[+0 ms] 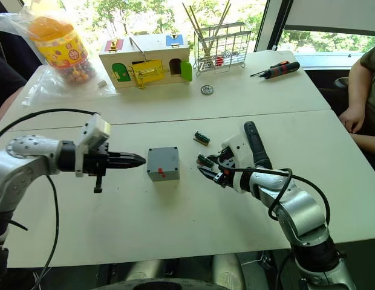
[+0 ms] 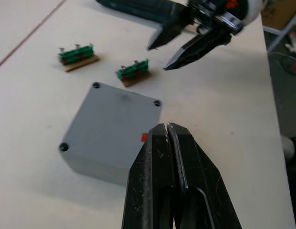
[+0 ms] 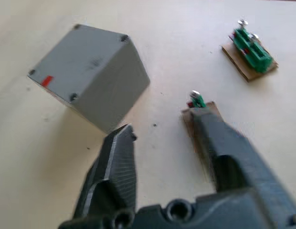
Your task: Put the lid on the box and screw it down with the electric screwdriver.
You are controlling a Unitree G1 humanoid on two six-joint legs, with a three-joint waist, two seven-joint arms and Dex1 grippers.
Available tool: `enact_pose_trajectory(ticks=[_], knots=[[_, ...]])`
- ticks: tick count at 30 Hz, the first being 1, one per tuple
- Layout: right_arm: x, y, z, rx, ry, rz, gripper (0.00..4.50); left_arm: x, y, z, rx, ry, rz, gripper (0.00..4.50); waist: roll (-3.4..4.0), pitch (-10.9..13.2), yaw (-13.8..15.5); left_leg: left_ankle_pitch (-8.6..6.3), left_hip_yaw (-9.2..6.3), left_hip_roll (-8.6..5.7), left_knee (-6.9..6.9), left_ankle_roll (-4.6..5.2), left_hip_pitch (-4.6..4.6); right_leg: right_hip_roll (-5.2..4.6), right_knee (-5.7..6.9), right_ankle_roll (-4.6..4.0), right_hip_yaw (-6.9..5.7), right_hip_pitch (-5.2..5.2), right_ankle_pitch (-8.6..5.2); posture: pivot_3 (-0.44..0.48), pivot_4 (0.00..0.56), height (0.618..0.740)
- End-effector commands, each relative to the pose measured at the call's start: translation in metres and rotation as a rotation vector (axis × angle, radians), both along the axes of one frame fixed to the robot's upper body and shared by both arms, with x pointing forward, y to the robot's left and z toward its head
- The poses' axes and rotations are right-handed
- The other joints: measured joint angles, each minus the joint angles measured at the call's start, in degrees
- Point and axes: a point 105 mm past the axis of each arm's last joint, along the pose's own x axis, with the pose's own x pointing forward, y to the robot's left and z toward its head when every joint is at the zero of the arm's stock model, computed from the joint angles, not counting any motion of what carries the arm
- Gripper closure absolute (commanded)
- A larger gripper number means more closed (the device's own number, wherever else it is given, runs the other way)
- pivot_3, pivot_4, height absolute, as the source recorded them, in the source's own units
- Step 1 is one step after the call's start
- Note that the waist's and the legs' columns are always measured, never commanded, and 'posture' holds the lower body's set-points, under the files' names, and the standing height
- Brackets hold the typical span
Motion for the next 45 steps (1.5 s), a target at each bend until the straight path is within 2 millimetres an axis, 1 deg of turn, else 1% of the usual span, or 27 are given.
enact_pose_trajectory(ticks=[1, 5, 8, 11, 13, 26, 29, 30, 31, 32, 40, 45], knots=[[0.009, 0.003, 0.006, -0.009, -0.065, 0.004, 1.09, 0.006, -0.006, -0.002, 0.043, -0.062, -0.026, 4.50, 0.01, 0.10, -0.16, 0.00, 0.01, 0.00, -0.02, 0.00, 0.00, 0.00, 0.00, 0.00, 0.00, -0.01, 0.00, 0.000, 0.150, 0.740], [0.016, 0.004, 0.005, 0.012, -0.063, -0.017, 1.09, 0.009, -0.005, -0.010, 0.080, -0.072, -0.039, 4.50, 0.00, 0.16, -0.83, 0.20, 0.01, 0.00, -0.03, -0.34, -0.14, 0.00, -0.01, 0.00, 0.00, -0.12, 0.00, 0.000, 0.150, 0.740], [0.019, 0.004, 0.004, 0.016, -0.062, -0.022, 1.09, 0.010, -0.005, -0.013, 0.085, -0.076, -0.038, 4.50, 0.01, 0.17, -0.86, 0.21, 0.01, 0.00, 0.00, -0.35, -0.24, 0.01, -0.01, 0.01, 0.00, -0.20, 0.00, 0.000, 0.150, 0.740], [0.020, 0.003, 0.001, 0.019, -0.056, -0.024, 1.75, 0.010, -0.004, -0.015, 0.084, -0.073, -0.029, 4.50, 0.01, 0.18, -0.86, 0.22, 0.01, 0.00, 0.08, -0.35, -0.35, 0.02, 0.01, 0.01, 0.00, -0.30, 0.01, 0.000, 0.150, 0.740], [0.021, 0.003, 0.001, 0.026, -0.057, -0.029, 2.48, 0.010, -0.004, -0.017, 0.085, -0.073, -0.024, 4.50, 0.01, 0.18, -0.86, 0.22, 0.00, 0.00, 0.09, -0.35, -0.36, 0.02, 0.01, 0.01, 0.00, -0.30, 0.01, 0.000, 0.150, 0.740], [0.026, 0.006, -0.001, 0.029, -0.057, -0.032, 2.48, 0.008, -0.003, -0.020, 0.082, -0.069, -0.004, 4.50, 0.01, 0.18, -0.86, 0.22, 0.00, 0.00, 0.11, -0.36, -0.37, 0.03, 0.04, 0.01, 0.00, -0.31, 0.01, 0.000, 0.150, 0.740], [0.027, 0.006, -0.004, 0.017, -0.053, -0.032, 3.32, 0.010, -0.003, -0.021, 0.084, -0.072, 0.002, 4.50, 0.01, 0.18, -0.86, 0.22, 0.01, 0.00, 0.11, -0.36, -0.37, 0.03, 0.05, 0.01, 0.00, -0.31, 0.01, 0.000, 0.150, 0.740], [0.027, 0.006, -0.004, 0.014, -0.053, -0.032, 3.76, 0.010, -0.003, -0.021, 0.084, -0.072, 0.004, 4.50, 0.01, 0.18, -0.87, 0.22, 0.00, 0.00, 0.11, -0.36, -0.37, 0.03, 0.06, 0.01, 0.00, -0.32, 0.01, 0.000, 0.150, 0.740], [0.027, 0.006, -0.005, 0.015, -0.052, -0.032, 4.34, 0.010, -0.003, -0.021, 0.083, -0.073, 0.006, 4.50, 0.01, 0.18, -0.87, 0.22, 0.00, 0.00, 0.11, -0.36, -0.37, 0.03, 0.06, 0.01, 0.00, -0.32, 0.01, 0.000, 0.150, 0.740], [0.027, 0.007, -0.004, 0.018, -0.052, -0.034, 4.45, 0.010, -0.003, -0.021, 0.083, -0.074, 0.007, 4.50, 0.01, 0.18, -0.87, 0.22, 0.01, 0.00, 0.11, -0.36, -0.37, 0.03, 0.06, 0.01, 0.00, -0.32, 0.01, 0.000, 0.150, 0.740], [0.023, 0.008, 0.000, 0.040, -0.060, -0.022, 4.45, 0.011, -0.003, -0.023, 0.087, -0.072, 0.013, 4.50, 0.01, 0.18, -0.87, 0.22, 0.00, 0.00, 0.12, -0.36, -0.37, 0.04, 0.06, 0.01, 0.00, -0.32, 0.01, 0.000, 0.150, 0.740], [0.022, 0.007, 0.012, 0.059, -0.083, -0.025, 4.45, 0.014, 0.002, -0.023, 0.082, -0.066, 0.034, 4.50, 0.01, 0.18, -0.87, 0.22, 0.00, 0.00, 0.12, -0.36, -0.37, 0.03, 0.07, 0.01, 0.00, -0.32, 0.01, 0.000, 0.150, 0.740]])
